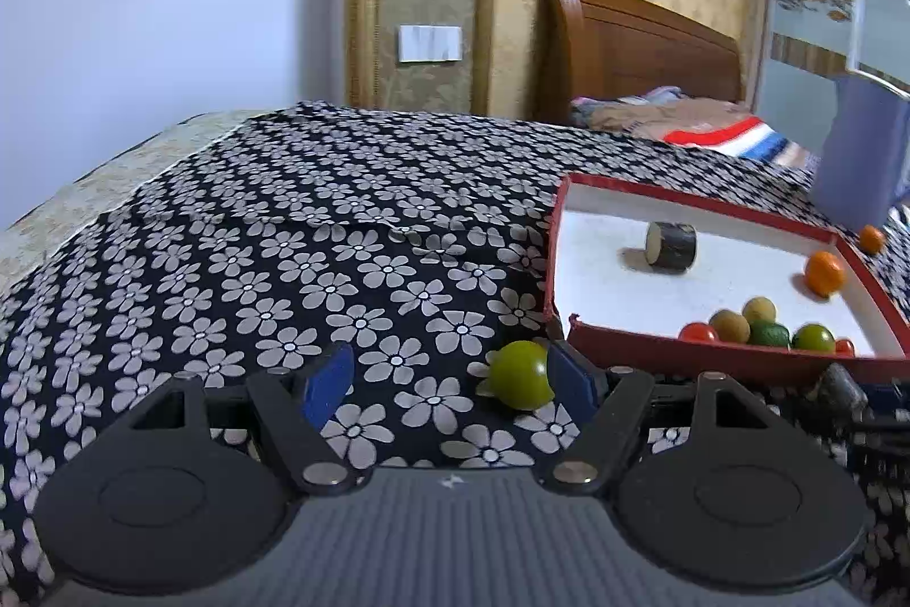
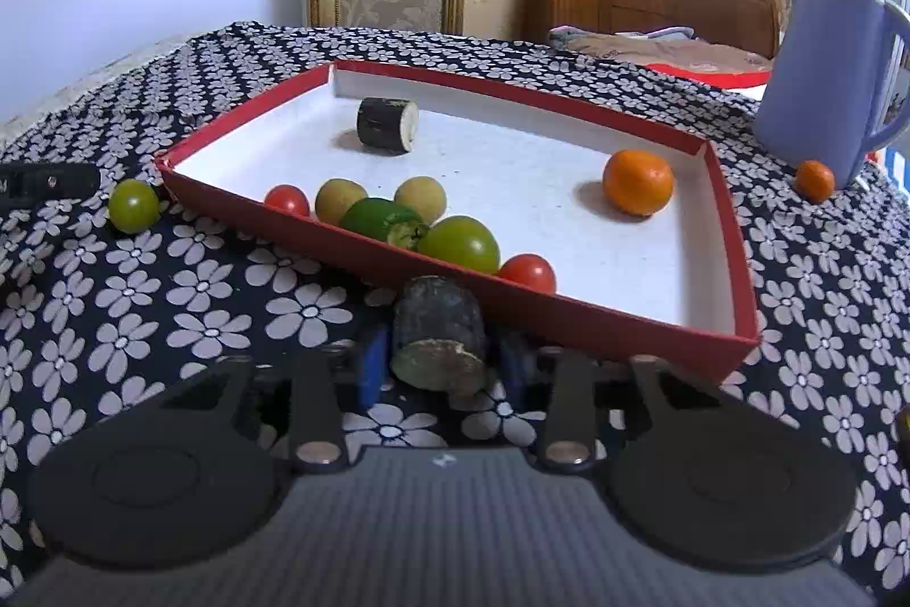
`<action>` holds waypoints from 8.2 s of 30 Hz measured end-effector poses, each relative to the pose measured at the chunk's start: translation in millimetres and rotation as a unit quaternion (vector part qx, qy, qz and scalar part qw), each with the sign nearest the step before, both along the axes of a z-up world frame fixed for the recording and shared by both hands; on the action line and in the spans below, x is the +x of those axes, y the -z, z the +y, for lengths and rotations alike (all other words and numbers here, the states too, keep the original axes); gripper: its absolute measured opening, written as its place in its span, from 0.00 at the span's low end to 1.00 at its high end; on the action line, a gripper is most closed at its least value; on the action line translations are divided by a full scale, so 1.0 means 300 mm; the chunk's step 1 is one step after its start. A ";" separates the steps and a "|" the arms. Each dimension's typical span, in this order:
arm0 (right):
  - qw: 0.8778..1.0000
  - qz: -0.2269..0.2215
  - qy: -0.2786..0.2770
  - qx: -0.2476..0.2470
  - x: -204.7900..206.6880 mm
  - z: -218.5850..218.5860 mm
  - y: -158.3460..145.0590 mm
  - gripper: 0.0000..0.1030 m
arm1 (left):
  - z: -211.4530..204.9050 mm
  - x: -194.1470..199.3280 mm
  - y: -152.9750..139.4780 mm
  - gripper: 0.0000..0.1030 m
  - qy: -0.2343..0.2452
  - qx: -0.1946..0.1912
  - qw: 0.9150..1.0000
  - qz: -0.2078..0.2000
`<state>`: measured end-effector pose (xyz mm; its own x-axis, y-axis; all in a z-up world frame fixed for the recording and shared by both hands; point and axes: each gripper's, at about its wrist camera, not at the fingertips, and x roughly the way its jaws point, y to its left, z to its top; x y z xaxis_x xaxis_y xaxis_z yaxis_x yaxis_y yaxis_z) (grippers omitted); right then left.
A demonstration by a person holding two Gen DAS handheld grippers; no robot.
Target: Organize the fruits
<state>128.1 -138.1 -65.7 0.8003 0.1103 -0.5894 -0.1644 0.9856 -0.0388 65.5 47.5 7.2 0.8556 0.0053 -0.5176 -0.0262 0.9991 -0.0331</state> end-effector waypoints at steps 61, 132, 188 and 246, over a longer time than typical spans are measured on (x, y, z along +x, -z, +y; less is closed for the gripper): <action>0.993 -0.092 0.061 0.029 -0.227 -0.121 -0.085 0.31 | -0.364 -0.042 -0.059 0.30 0.118 0.039 0.992 -0.004; 0.991 -0.128 0.045 0.005 -0.153 -0.077 -0.201 0.31 | -0.431 0.120 -0.072 0.30 0.079 0.067 0.995 0.013; 0.993 -0.092 0.070 -0.008 0.227 -0.119 -0.232 0.31 | -0.537 0.465 -0.064 0.30 0.070 0.080 0.993 0.048; 0.990 -0.109 0.088 0.020 0.085 -0.170 -0.198 0.58 | -0.477 0.318 -0.113 0.71 0.069 0.061 0.996 0.020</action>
